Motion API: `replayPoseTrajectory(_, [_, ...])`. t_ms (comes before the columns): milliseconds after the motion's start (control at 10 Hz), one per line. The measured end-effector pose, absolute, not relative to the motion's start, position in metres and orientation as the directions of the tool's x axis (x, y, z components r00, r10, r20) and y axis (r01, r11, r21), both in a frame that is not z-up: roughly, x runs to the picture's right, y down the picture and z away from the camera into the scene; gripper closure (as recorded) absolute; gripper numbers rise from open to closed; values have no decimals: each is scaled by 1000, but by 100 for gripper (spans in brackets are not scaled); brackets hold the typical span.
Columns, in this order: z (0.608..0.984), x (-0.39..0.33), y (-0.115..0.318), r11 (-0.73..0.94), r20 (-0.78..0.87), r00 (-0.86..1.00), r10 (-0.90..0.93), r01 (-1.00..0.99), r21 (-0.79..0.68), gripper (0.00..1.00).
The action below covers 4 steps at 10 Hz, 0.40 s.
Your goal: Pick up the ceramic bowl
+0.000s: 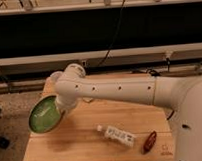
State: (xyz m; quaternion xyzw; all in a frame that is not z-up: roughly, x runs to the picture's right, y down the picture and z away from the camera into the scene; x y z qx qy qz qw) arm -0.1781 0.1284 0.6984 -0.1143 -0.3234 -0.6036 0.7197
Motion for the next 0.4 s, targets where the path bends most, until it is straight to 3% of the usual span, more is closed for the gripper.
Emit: replayPoseTrajectory(400, [703,-179,124,242,597,62,-800,944,226,100])
